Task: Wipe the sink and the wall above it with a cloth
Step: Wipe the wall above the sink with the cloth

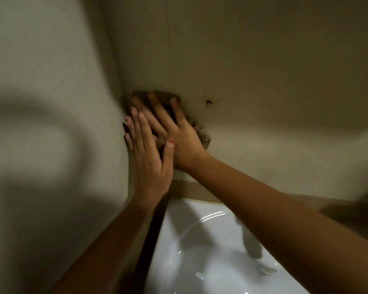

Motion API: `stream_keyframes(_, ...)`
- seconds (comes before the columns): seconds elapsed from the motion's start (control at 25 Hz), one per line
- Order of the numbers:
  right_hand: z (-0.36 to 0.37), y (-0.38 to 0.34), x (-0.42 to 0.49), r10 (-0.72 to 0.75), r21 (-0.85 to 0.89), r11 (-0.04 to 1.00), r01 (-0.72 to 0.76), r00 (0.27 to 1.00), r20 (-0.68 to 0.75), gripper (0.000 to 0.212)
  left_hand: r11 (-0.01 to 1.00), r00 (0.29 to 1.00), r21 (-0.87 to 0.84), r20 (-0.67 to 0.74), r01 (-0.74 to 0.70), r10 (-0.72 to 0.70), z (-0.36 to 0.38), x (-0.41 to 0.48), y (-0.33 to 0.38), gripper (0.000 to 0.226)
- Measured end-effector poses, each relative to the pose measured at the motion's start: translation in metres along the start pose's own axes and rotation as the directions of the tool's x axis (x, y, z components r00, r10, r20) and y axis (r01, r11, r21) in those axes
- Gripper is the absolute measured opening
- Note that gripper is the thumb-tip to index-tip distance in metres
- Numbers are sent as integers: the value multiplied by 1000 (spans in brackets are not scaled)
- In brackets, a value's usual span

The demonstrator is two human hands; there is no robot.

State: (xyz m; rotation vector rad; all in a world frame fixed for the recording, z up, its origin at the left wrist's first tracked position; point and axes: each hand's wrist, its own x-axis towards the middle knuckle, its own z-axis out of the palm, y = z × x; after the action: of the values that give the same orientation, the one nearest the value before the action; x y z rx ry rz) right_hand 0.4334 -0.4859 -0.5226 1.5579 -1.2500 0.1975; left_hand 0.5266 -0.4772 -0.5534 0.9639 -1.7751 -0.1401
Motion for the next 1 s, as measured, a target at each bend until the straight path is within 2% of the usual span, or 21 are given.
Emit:
stream_keyframes(0.16,26,-28,-69,-244,2,969,246,960,138,69,989,983,143,185,-26,-1,11,-58,-35,75)
stream_keyframes(0.28,36,-30,-108,-437,25,893,450,852,289,76,980,960,188,279,-61,6,9,-71,-43,75)
stream_keyframes(0.4,27,-6,-109,-610,56,773,632,715,343,72,984,958,165,285,-63,13,5,-60,-26,74)
stream_keyframes(0.44,19,10,-103,-632,84,758,646,697,339,70,987,963,149,269,-58,16,4,-54,-15,75)
stream_keyframes(0.48,10,27,-93,-625,100,771,628,718,306,69,990,970,129,242,-52,20,4,-48,-5,75)
stream_keyframes(0.56,-8,65,-70,-551,73,833,549,808,208,67,997,986,68,163,-43,31,4,-37,15,77)
stream_keyframes(0.76,-53,155,-32,-257,0,966,258,961,99,61,992,999,-126,30,-11,15,5,-11,57,77)
stream_keyframes(0.84,-57,164,-36,-173,10,985,173,981,85,62,988,1000,-156,15,-14,16,9,-9,64,77)
stream_keyframes(0.88,-54,161,-42,-183,5,983,183,979,93,65,986,1000,-164,17,-15,18,11,-10,66,77)
stream_keyframes(1.0,-32,138,-69,-352,13,935,355,920,170,76,987,998,-162,57,-26,36,24,-24,62,79)
